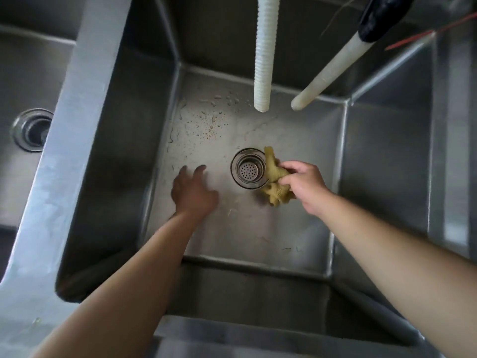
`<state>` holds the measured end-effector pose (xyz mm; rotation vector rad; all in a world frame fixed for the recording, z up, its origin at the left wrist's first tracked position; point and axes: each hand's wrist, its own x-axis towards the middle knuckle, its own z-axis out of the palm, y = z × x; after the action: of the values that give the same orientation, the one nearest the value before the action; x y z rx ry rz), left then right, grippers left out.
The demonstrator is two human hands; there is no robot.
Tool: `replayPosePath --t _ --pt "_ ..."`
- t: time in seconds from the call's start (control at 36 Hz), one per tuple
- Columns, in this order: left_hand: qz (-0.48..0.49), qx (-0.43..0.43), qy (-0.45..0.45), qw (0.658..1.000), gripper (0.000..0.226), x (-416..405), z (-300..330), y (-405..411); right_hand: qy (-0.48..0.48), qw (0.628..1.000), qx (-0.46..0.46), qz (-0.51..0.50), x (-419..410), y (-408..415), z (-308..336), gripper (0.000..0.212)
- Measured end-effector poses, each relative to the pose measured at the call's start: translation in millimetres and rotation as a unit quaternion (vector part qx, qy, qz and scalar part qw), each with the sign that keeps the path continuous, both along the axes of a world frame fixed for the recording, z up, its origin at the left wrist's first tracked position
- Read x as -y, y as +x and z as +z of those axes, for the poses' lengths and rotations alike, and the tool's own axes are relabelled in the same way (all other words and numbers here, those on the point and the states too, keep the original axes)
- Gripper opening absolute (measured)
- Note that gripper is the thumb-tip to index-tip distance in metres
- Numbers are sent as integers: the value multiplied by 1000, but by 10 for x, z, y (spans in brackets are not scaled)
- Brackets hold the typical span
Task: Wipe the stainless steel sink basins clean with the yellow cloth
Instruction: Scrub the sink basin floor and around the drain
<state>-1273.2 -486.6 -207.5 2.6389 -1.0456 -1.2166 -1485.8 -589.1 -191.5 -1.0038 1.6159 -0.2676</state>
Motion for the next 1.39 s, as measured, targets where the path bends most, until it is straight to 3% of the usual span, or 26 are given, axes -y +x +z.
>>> replayPosePath --t 0.14,0.22,0.31,0.42,0.5,0.64,0.78,0.97,1.03,1.14,1.28,1.39 --pt "-180 -129 -172 960 91 120 403 -342 -6 1000 -10 0 -177 -28 157 38" --pt "-263 -120 -170 942 106 144 478 -476 -22 1000 -1 16 -270 15 258 33" --pt "-287 -86 -161 940 103 207 422 -495 -47 998 26 24 -302 45 305 30" --pt "-238 -65 -190 950 76 319 402 -443 -47 995 81 -21 -256 51 290 26" --pt "-164 -110 -220 955 57 448 460 -433 -57 993 103 -30 -164 18 272 32" --pt "-34 -201 -184 961 27 678 477 -410 -64 983 129 111 61 -106 273 56" --pt "45 -253 -168 952 26 810 419 -393 -98 965 80 228 219 -136 129 65" --pt "184 -300 -164 922 23 851 272 -415 -131 974 80 165 322 49 -100 58" --pt "202 -303 -160 917 24 855 245 -419 -143 974 68 164 342 104 -131 46" --pt "212 -279 -136 926 24 834 181 -392 -131 978 1 165 361 237 -175 31" --pt "183 -338 -134 913 32 815 172 -337 -112 972 -54 198 423 392 -215 34" --pt "144 -300 -149 931 22 815 137 -356 -121 967 -70 214 421 464 -213 29"
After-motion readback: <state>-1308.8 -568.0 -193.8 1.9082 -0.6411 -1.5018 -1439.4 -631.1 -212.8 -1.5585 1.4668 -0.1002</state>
